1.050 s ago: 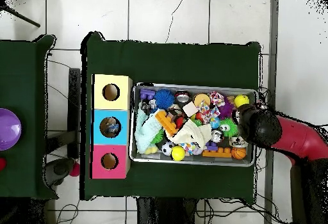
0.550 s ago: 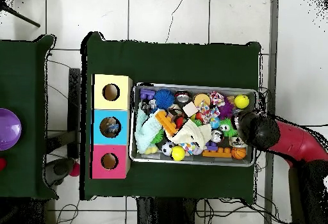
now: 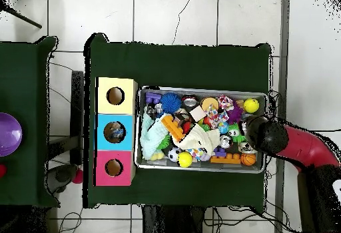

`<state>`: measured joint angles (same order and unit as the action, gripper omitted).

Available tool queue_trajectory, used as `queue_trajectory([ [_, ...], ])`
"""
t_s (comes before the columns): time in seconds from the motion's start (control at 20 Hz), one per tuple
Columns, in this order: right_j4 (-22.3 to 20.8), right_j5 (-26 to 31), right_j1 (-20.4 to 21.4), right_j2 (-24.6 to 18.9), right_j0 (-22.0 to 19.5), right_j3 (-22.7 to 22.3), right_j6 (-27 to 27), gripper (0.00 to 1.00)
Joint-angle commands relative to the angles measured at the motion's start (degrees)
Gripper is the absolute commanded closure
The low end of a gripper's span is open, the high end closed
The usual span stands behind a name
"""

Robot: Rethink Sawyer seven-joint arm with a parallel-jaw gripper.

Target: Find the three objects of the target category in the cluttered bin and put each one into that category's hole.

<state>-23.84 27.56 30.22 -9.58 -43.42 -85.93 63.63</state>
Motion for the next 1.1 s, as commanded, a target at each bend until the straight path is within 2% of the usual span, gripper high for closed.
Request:
queue_trajectory([
  [0.05,-3.1,-0.6,-3.9,-1.8,-0.4,2.5,1.6,0.00],
  [0.45,-3.5,-2.5,-6.9,-3.6,-2.7,4.8,-0.2,0.00],
  [0.9,-4.8,0.1,-6.4,-4.0,-2.8,6.3,-3.6,0.00],
  [1.1,-5.0,0.1,-6.7,-4.2,-3.0,6.9,-3.1,0.00],
])
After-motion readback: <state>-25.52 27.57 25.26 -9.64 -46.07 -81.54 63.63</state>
